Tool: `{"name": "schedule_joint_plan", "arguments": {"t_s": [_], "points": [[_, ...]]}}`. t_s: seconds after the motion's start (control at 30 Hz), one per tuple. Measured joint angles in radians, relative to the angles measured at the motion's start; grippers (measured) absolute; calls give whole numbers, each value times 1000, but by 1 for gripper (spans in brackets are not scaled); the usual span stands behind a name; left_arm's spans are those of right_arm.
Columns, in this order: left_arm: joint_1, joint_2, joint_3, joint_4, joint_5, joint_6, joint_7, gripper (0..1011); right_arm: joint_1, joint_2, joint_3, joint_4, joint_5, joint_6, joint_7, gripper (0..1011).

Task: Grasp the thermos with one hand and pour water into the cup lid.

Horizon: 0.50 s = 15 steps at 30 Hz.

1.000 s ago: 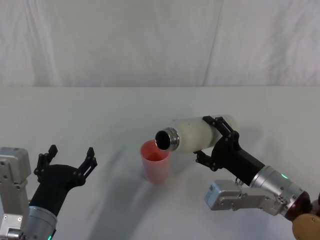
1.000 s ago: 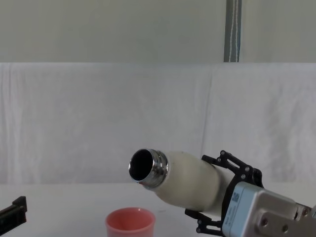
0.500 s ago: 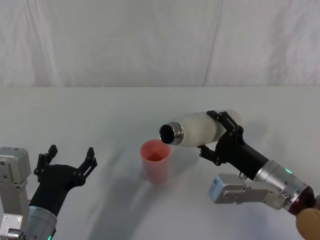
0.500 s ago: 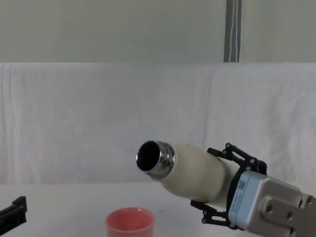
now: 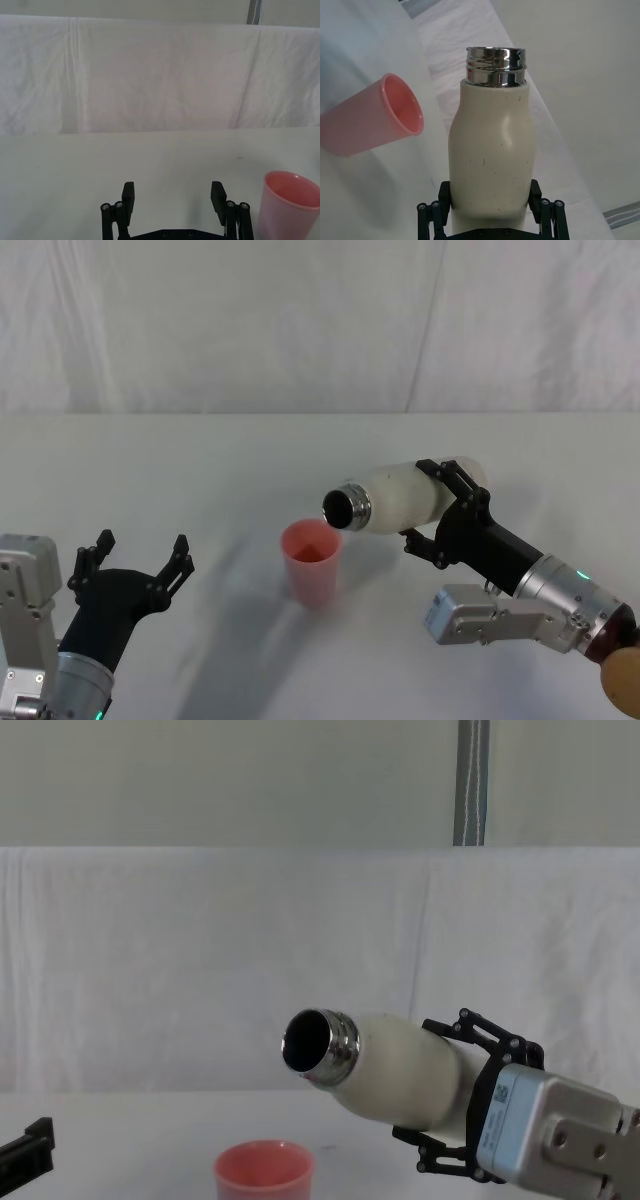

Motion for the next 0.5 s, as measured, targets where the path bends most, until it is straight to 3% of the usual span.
{"name": "schedule_joint_plan", "arguments": {"t_s": [0.5], "points": [[0, 0, 0, 0, 0, 0, 0, 1001, 14, 21, -25, 0, -33, -7, 5, 952]]}}
